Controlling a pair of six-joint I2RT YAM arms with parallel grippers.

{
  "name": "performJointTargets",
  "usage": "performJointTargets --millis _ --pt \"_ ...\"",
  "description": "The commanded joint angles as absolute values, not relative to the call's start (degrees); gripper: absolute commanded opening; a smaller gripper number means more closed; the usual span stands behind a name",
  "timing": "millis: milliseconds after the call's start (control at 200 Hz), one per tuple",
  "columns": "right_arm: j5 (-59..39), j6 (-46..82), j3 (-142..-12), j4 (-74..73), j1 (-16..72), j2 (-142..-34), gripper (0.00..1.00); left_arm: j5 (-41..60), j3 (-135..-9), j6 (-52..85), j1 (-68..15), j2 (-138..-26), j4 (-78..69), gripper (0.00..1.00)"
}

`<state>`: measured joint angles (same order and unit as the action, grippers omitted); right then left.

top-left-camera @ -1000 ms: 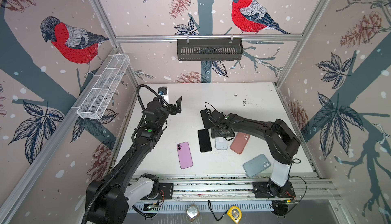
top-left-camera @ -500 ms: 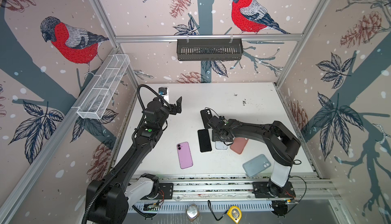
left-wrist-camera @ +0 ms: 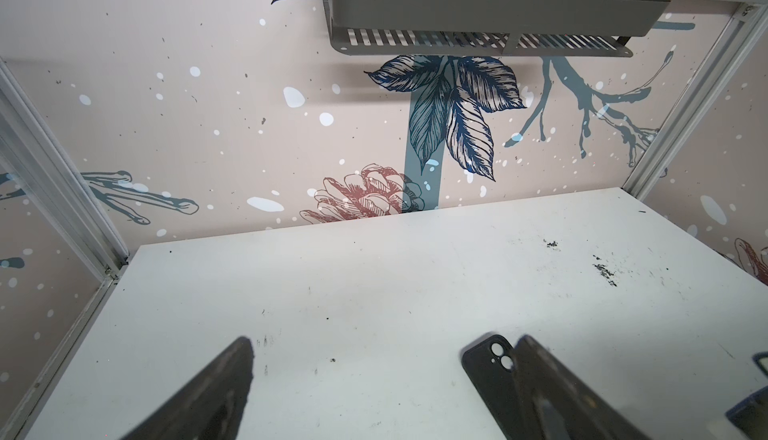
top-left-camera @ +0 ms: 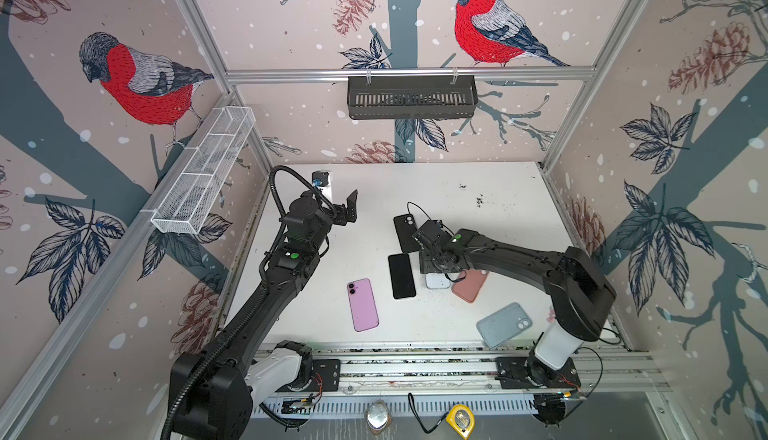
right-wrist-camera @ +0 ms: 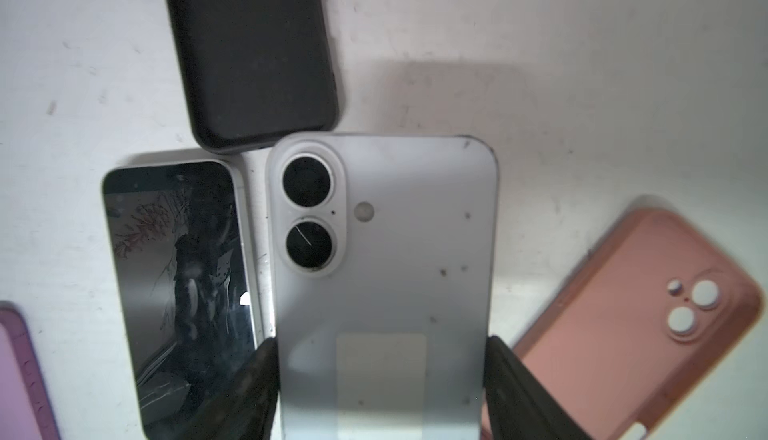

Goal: Put the phone into the phone case
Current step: 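Lift the white phone and carry it over the pink case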

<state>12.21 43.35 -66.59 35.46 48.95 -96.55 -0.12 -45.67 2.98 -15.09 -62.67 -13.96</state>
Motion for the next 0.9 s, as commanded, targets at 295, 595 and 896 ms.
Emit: performJointTargets --millis 295,595,896 --pt "12.04 22.33 -59.79 39.37 45.58 -85.84 0.67 0.26 -45.87 2.64 -15.18 -62.40 -15.71 0.97" --pt "16.29 19.96 -56.73 41.61 45.04 -86.58 0.62 0.29 -45.87 2.47 -15.17 -63.78 -15.66 0.97" --pt "16.18 19.66 -57.19 43.12 40.88 -87.75 0.62 -0.18 -45.75 2.02 -15.12 -63.28 -15.65 0.97"
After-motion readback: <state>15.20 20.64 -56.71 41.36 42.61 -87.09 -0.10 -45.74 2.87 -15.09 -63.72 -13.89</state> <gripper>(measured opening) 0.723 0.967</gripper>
